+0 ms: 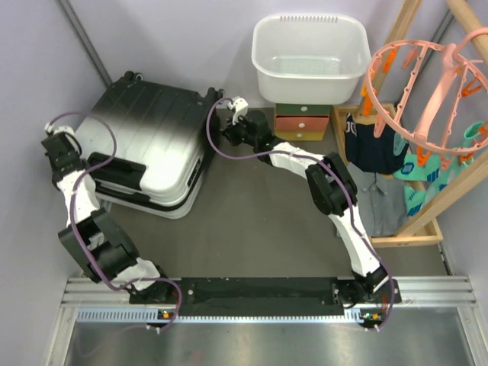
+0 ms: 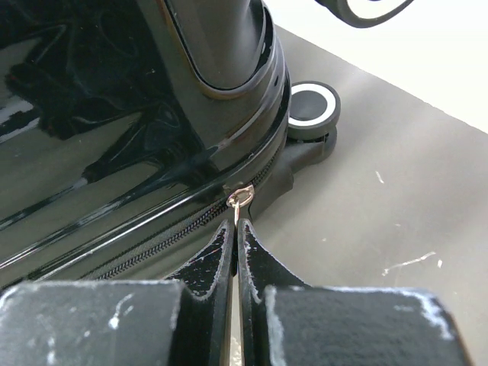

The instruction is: Open, take out, and arrange the luggage

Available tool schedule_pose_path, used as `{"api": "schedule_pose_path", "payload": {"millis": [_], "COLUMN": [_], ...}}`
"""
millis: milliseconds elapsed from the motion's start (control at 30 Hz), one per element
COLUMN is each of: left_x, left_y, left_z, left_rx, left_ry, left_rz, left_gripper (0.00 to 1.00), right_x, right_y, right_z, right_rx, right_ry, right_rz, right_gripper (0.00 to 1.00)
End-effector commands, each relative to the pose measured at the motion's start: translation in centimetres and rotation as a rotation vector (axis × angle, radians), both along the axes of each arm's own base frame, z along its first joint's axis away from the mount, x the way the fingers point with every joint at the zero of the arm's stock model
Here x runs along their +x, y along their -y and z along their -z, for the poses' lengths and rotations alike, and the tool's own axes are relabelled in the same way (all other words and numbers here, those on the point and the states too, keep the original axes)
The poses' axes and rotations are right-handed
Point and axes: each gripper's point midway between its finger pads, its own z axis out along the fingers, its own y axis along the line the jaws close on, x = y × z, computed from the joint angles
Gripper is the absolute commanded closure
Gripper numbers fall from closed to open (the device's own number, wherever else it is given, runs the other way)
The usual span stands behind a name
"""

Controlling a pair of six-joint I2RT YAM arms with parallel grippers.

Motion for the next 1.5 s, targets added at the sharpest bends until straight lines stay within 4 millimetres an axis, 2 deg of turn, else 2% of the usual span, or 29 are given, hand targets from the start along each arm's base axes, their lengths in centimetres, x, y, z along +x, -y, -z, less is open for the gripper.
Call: {"api": "schedule_pose_path", "payload": {"millis": [0, 33, 100, 133, 200, 300, 333, 367, 400, 433, 467, 500, 533, 567, 600, 633, 667, 700, 733, 767, 800, 833, 900, 1033, 1067, 1200, 1233, 1267, 1467], "left_x": [7.9, 8.2, 8.0, 8.2, 8.1, 9.6, 10.9, 11.8, 12.6, 13.8, 15.6, 16.6, 17.6, 19.3, 20.3, 21.0, 22.6, 23.7, 25.4, 26.3, 27.3, 28.6, 29.8, 32.2, 32.8, 34.0, 34.3, 34.4, 34.0], "left_y": [5.1, 5.6, 6.2, 7.1, 8.8, 14.1, 17.6, 19.4, 21.3, 25.0, 26.5, 28.6, 31.9, 33.7, 35.3, 37.9, 39.3, 40.7, 41.5, 41.9, 42.4, 42.8, 43.4, 43.9, 44.1, 45.9, 45.6, 45.6, 44.7], "left_z": [-1.8, -2.8, -4.9, -5.4, -8.0, -10.8, -11.4, -11.0, -12.5, -12.8, -11.0, -12.9, -12.6, -10.0, -11.8, -11.6, -9.3, -11.2, -8.8, -8.6, -10.1, -7.7, -7.6, -4.9, -4.9, -3.3, -2.0, -1.9, 2.7], "left_rx": [-0.007, -0.006, -0.008, -0.019, -0.013, -0.006, -0.015, -0.040, -0.050, -0.069, -0.107, -0.115, -0.136, -0.168, -0.168, -0.178, -0.207, -0.214, -0.244, -0.250, -0.236, -0.244, -0.244, -0.265, -0.265, -0.225, -0.179, -0.157, -0.100], "left_ry": [0.027, 0.031, 0.085, 0.106, 0.175, 0.236, 0.245, 0.237, 0.247, 0.241, 0.198, 0.210, 0.191, 0.126, 0.147, 0.138, 0.101, 0.156, 0.129, 0.137, 0.185, 0.156, 0.181, 0.218, 0.243, 0.249, 0.219, 0.213, 0.071], "left_rz": [0.239, 0.249, 0.245, 0.275, 0.314, 0.447, 0.538, 0.577, 0.617, 0.695, 0.710, 0.745, 0.808, 0.827, 0.861, 0.911, 0.926, 0.954, 0.943, 0.943, 0.944, 0.928, 0.918, 0.871, 0.873, 0.899, 0.885, 0.880, 0.864], "left_gripper": [0.90, 0.82, 0.73, 0.66, 0.58, 0.45, 0.42, 0.39, 0.38, 0.38, 0.37, 0.37, 0.37, 0.36, 0.33, 0.32, 0.30, 0.27, 0.26, 0.26, 0.26, 0.25, 0.25, 0.24, 0.24, 0.23, 0.23, 0.23, 0.23], "right_x": [-2.5, -2.5, -2.5, -2.6, -2.7, -2.6, -2.7, -2.7, -2.7, -2.7, -2.8, -2.8, -2.8, -2.7, -2.7, -2.6, -2.5, -2.7, -2.7, -2.7, -2.6, -2.7, -2.7, -2.9, -2.8, -2.9, -2.8, -2.8, -2.8], "right_y": [-2.1, -2.0, -1.9, -1.9, -2.1, -2.3, -2.4, -2.4, -2.4, -2.3, -2.4, -2.3, -2.3, -2.2, -2.2, -2.1, -2.0, -2.2, -2.2, -2.2, -2.2, -2.2, -2.2, -2.1, -1.9, -1.8, -1.6, -1.6, -1.4], "right_z": [-8.2, -7.7, -7.4, -7.0, -6.8, -6.5, -6.5, -6.5, -6.4, -6.4, -6.4, -6.2, -6.1, -6.0, -6.0, -5.9, -5.6, -5.7, -5.6, -5.6, -5.5, -5.3, -5.2, -4.5, -4.4, -3.5, -3.4, -3.4, -3.6], "right_rx": [0.130, 0.129, 0.143, 0.143, 0.151, 0.164, 0.165, 0.167, 0.167, 0.167, 0.166, 0.161, 0.158, 0.155, 0.150, 0.147, 0.146, 0.147, 0.145, 0.145, 0.144, 0.143, 0.146, 0.143, 0.141, 0.124, 0.121, 0.116, 0.114], "right_ry": [0.086, 0.069, 0.045, 0.037, 0.030, 0.020, 0.018, 0.016, 0.013, 0.011, 0.010, 0.003, 0.004, 0.003, 0.005, 0.004, 0.000, 0.001, 0.001, -0.002, -0.003, -0.008, -0.017, -0.039, -0.040, -0.054, -0.054, -0.052, -0.048], "right_rz": [-0.090, -0.087, -0.088, -0.090, -0.098, -0.102, -0.104, -0.105, -0.105, -0.103, -0.104, -0.104, -0.101, -0.098, -0.094, -0.091, -0.087, -0.093, -0.095, -0.095, -0.093, -0.093, -0.091, -0.085, -0.082, -0.072, -0.068, -0.064, -0.057], "right_gripper": [1.00, 1.00, 1.00, 1.00, 1.00, 1.00, 1.00, 1.00, 1.00, 1.00, 1.00, 1.00, 1.00, 1.00, 1.00, 1.00, 1.00, 1.00, 1.00, 1.00, 1.00, 1.00, 1.00, 1.00, 1.00, 1.00, 1.00, 1.00, 1.00]}}
